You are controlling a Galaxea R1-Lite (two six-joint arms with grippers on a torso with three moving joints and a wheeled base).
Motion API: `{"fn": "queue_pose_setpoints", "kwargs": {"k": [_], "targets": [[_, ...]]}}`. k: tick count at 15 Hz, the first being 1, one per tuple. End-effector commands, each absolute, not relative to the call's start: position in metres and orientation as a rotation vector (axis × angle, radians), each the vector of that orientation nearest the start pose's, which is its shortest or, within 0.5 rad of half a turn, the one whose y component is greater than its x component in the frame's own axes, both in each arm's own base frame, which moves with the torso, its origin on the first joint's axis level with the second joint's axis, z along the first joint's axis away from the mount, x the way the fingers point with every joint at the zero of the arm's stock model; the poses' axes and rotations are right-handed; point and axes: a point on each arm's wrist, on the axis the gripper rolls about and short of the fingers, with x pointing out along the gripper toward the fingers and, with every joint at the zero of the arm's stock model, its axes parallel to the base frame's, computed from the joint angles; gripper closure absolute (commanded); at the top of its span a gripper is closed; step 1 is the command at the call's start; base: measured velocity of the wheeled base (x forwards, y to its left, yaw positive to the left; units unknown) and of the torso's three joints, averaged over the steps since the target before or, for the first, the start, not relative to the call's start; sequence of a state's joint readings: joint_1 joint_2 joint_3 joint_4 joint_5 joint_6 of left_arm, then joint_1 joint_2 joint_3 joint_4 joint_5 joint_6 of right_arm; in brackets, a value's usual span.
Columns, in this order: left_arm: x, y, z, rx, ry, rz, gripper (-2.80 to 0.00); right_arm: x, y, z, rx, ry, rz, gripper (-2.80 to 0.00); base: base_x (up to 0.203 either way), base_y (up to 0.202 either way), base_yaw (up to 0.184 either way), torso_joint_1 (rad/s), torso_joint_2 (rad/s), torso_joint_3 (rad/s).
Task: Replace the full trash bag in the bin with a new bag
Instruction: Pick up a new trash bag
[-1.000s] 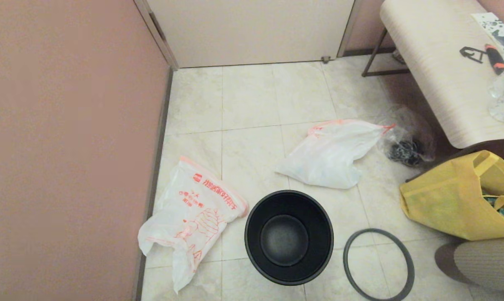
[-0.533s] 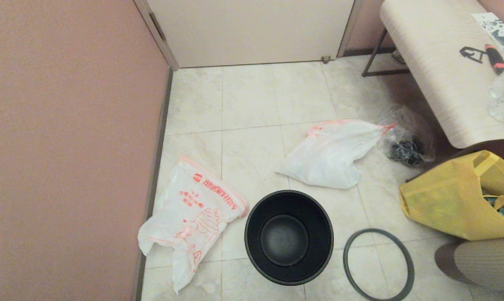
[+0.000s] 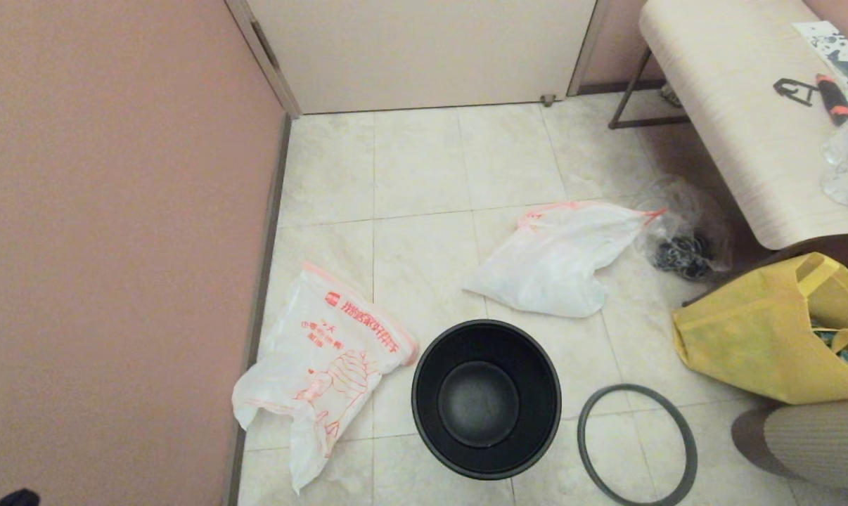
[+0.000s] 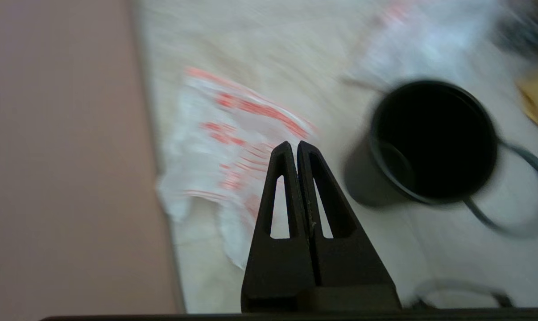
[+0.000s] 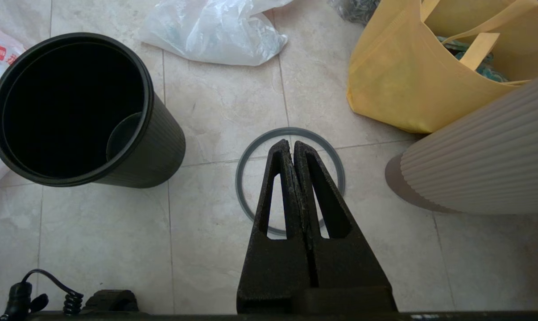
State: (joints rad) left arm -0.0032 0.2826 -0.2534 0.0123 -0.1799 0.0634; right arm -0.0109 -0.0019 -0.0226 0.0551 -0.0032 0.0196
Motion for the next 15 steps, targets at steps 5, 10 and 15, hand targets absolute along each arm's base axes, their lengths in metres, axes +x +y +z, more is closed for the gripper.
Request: {"fn": "queue_pose_setpoints", "kwargs": {"k": [5, 10, 15], "targets": [[0.115, -0.014, 0.161, 0.093, 0.575, -0.427, 0.0, -0.025, 0.0, 0.076, 0.02, 0.032, -0.014, 0.0, 0.0, 0.0, 0.0, 0.0, 0.0, 0.0], [0.225, -0.045, 0.118, 0.016, 0.875, -0.505, 0.0, -0.025, 0.0, 0.076, 0.02, 0.032, -0.014, 0.0, 0.0, 0.0, 0.0, 0.0, 0.0, 0.0], [0.333, -0.082, 0.032, 0.104, 1.042, -0.321, 0.0, -0.025, 0.0, 0.076, 0.02, 0.031, -0.014, 0.0, 0.0, 0.0, 0.0, 0.0, 0.0, 0.0]]}}
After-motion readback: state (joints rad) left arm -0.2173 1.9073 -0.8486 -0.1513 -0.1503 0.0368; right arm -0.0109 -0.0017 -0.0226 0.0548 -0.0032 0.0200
